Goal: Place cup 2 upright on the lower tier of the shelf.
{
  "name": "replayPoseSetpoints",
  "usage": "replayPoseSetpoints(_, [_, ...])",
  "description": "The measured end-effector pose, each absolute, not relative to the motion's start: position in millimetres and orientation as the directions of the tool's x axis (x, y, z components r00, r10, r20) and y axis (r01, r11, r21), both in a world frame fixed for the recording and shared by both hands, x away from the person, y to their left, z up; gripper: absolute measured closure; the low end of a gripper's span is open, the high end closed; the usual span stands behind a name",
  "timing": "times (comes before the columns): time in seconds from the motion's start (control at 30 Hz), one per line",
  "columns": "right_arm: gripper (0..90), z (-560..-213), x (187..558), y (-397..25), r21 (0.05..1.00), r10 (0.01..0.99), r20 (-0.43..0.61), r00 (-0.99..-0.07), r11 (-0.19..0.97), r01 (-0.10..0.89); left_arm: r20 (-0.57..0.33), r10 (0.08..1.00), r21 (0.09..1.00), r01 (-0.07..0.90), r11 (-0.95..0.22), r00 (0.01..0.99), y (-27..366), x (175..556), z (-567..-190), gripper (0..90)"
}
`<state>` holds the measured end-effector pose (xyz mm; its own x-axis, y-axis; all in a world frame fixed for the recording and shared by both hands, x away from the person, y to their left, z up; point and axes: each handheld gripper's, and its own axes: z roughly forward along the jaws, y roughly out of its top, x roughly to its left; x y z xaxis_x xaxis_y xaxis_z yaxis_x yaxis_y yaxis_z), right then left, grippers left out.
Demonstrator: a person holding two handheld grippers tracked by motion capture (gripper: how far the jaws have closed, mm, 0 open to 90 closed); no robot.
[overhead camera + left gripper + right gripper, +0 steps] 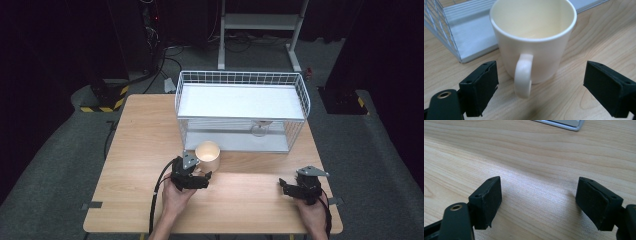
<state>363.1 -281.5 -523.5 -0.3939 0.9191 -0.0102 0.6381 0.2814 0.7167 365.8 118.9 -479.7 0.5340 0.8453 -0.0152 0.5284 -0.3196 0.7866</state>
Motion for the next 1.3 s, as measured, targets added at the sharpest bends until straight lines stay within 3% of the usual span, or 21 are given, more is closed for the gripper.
replayPoseSetpoints(0.57, [20.9, -523.5, 363.0, -281.5, 0.716, 0.921, -0.008, -0.390, 0.277, 0.640, -0.027, 0.849, 0.792, 0.530, -0.304, 0.527, 112.0, 391.5, -482.5, 3.9])
replayPoseSetpoints(1.3, [20.9, -523.5, 362.7, -282.0, 0.716, 0.922, -0.011, -0.387, 0.277, 0.640, -0.022, 0.853, 0.818, 0.499, -0.284, 0.521, 97.7, 409.3, -488.6, 5.5])
